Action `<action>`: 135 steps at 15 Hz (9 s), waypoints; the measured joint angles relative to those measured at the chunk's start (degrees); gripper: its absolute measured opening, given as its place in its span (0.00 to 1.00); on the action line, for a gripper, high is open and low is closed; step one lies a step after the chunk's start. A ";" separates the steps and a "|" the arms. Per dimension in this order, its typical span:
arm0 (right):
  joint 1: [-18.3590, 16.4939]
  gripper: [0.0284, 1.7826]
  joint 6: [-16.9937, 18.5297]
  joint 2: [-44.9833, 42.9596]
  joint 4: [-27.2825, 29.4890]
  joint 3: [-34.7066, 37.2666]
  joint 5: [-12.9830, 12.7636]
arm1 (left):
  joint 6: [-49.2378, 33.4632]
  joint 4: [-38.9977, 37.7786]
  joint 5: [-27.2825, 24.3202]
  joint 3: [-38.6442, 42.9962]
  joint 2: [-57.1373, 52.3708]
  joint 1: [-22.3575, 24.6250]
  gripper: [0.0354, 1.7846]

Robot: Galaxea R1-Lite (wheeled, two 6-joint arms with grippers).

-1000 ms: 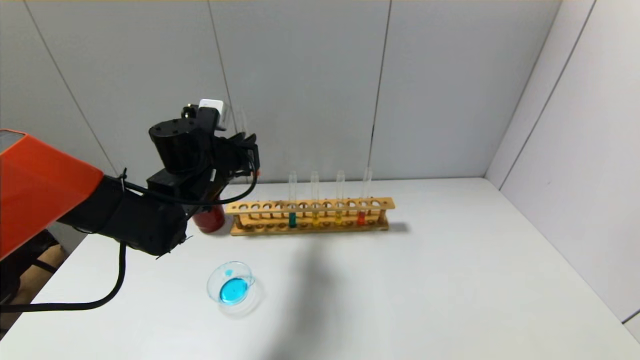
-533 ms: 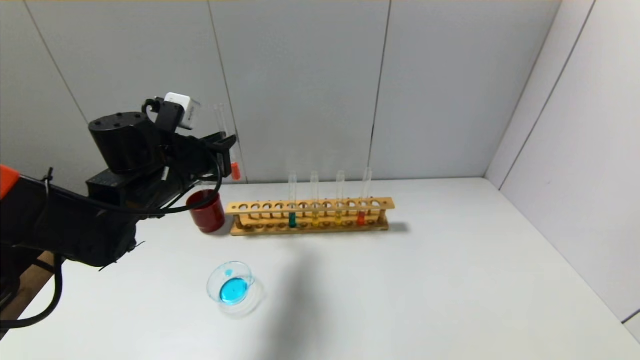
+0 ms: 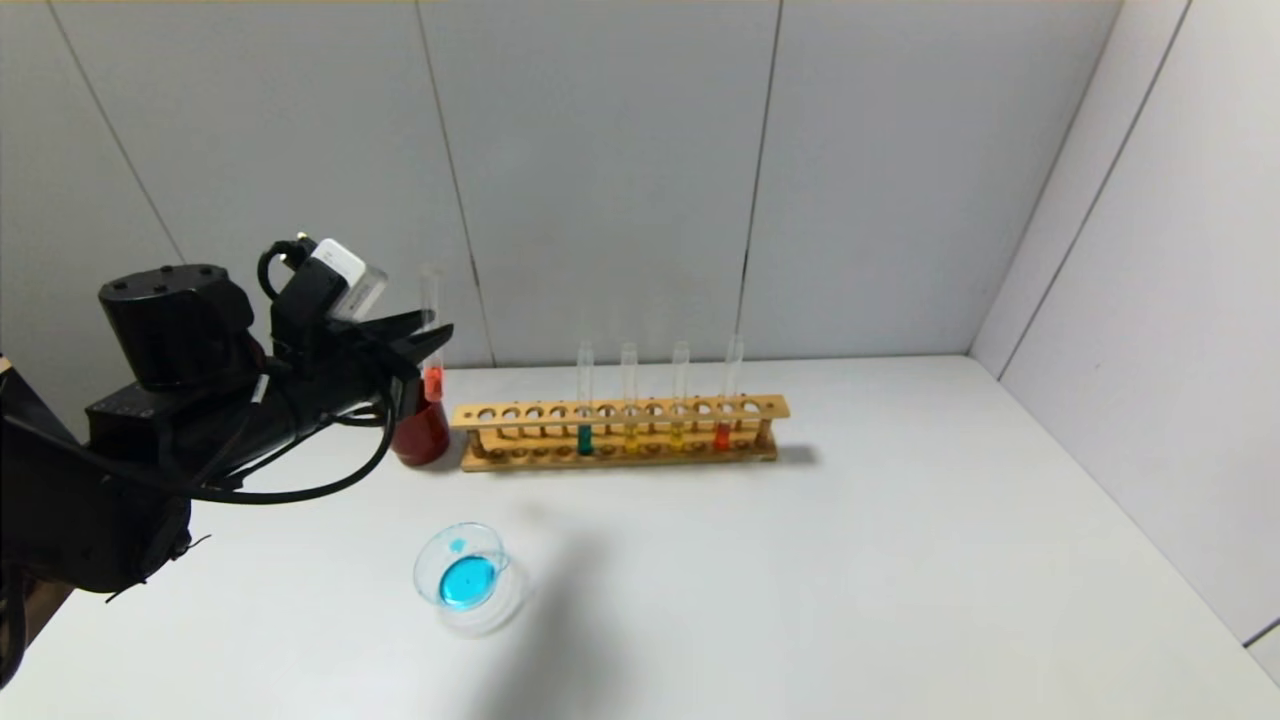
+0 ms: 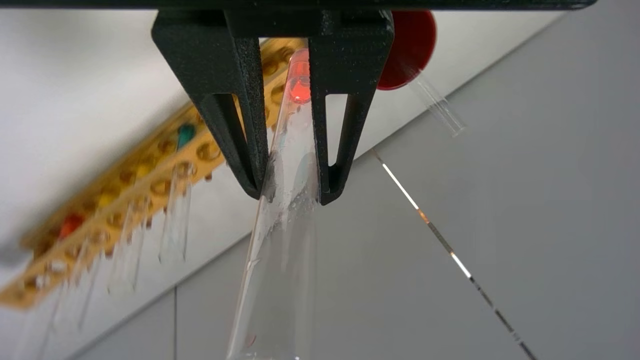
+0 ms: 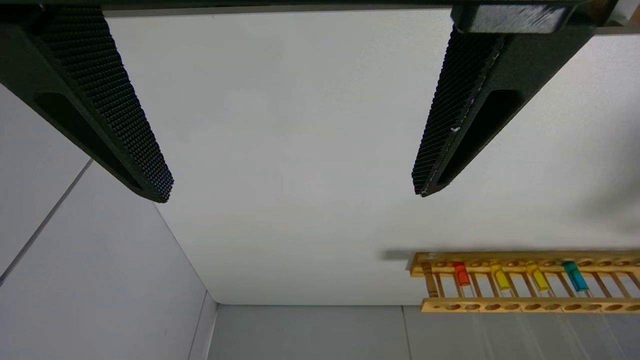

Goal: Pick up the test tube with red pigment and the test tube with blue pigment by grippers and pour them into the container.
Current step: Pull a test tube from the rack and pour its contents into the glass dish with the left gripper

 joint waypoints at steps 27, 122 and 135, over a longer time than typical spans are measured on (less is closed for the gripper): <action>0.00 0.98 0.02 0.00 0.00 0.00 0.00 | 55.46 6.50 -12.59 12.82 2.47 8.97 0.15; 0.00 0.98 0.00 0.00 0.00 0.00 -0.01 | 99.12 6.40 -28.45 1.72 15.82 14.35 0.15; 0.00 0.98 0.00 0.00 0.00 0.00 0.00 | 105.01 6.29 -30.93 2.45 14.53 14.35 0.15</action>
